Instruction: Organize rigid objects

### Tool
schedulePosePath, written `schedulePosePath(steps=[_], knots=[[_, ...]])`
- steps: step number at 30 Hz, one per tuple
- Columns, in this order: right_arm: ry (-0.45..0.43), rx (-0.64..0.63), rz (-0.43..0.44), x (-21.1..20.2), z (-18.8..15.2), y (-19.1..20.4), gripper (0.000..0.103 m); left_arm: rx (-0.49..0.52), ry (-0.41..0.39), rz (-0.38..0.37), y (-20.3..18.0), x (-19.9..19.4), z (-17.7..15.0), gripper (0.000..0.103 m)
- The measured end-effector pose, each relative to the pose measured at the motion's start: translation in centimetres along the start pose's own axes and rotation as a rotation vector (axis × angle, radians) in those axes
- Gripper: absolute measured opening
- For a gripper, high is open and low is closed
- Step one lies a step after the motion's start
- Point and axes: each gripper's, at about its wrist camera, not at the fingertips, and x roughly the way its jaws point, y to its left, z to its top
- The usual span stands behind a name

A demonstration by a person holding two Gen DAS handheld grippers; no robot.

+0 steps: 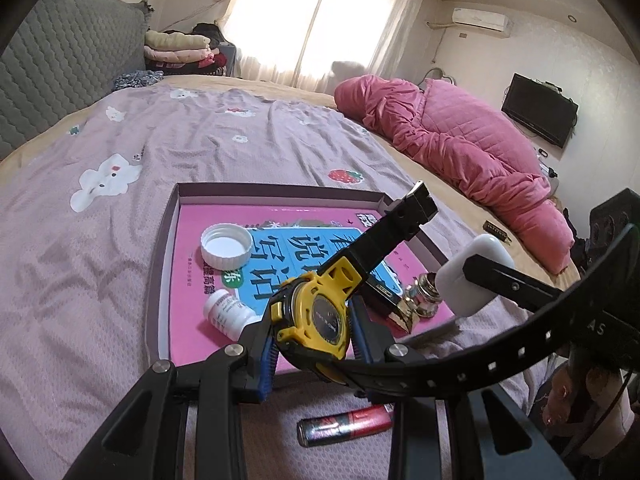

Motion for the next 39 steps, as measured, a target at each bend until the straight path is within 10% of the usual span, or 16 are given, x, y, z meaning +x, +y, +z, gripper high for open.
schedulePosePath(steps=[39], knots=[[0.040,-0.012,0.064,3.8,1.3,0.1,0.022,-0.069,0.088,-0.025,1.6,5.5,1.0,0.033]])
